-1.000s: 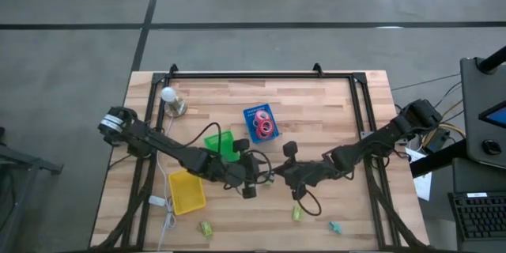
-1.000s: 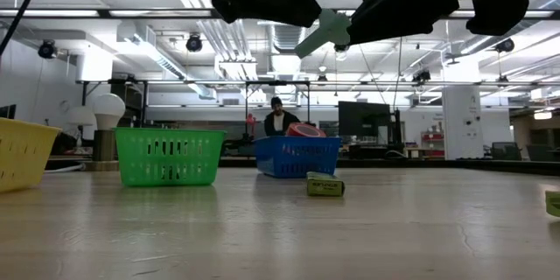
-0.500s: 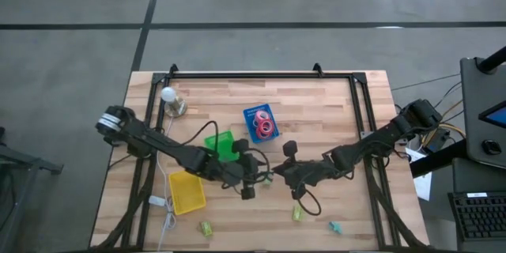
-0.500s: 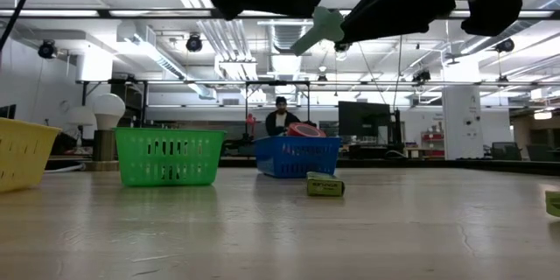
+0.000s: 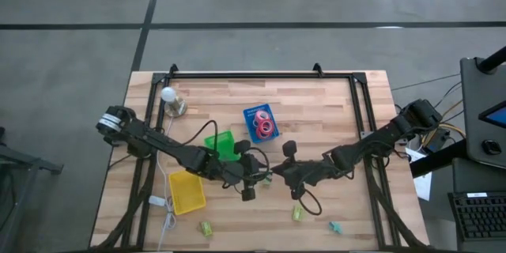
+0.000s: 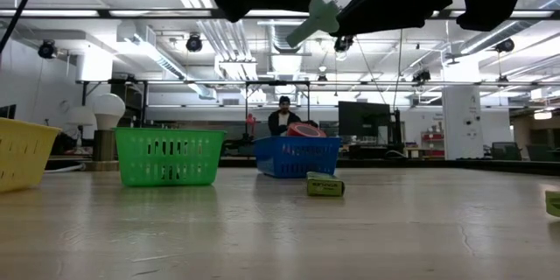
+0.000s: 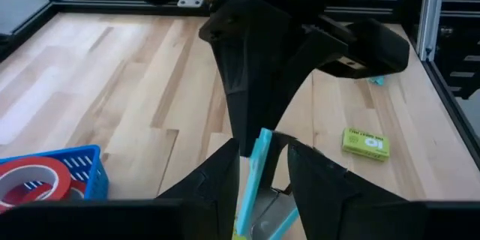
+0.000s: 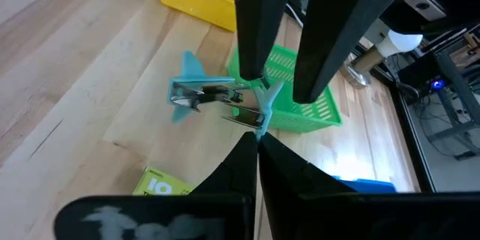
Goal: Pick and place Stapler, Stapler remover, tape
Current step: Put the top light blue staple remover into the green basket
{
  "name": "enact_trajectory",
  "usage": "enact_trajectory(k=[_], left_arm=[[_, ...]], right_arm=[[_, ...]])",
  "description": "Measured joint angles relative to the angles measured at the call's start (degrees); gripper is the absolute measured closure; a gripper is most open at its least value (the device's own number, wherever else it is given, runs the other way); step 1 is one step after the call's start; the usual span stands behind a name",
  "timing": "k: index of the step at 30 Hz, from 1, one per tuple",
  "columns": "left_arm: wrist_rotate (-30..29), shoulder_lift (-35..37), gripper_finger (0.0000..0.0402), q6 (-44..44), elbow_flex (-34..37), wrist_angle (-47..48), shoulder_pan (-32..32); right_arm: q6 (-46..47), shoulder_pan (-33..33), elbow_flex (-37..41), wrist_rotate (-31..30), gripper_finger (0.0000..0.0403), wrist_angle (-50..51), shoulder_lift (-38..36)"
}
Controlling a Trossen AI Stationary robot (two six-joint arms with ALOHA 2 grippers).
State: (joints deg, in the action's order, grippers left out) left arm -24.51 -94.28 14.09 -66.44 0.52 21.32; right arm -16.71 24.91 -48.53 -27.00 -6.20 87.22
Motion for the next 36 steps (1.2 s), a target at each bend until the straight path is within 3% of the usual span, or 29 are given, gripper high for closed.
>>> enact_trajectory(k=[16,29,36], left_arm=[[2.2,0.0,0.0392,-0.1,0.2,0.1,-0.5],[2.1,1.4,0.0397,-1.7,0.3,5.4,-0.4],[-1.1,4.6,0.0398,3.0,0.3,15.4,-0.5]], right_arm=[[0.0,-0.1,0.0,0.0,0.0394,-1.8,0.0],[9.8,-0.4,0.0,-0.2,0.0393,3.8,-0.1],[15.7,-0.5,0.0,-0.2,0.0343,9.2,-0.1]])
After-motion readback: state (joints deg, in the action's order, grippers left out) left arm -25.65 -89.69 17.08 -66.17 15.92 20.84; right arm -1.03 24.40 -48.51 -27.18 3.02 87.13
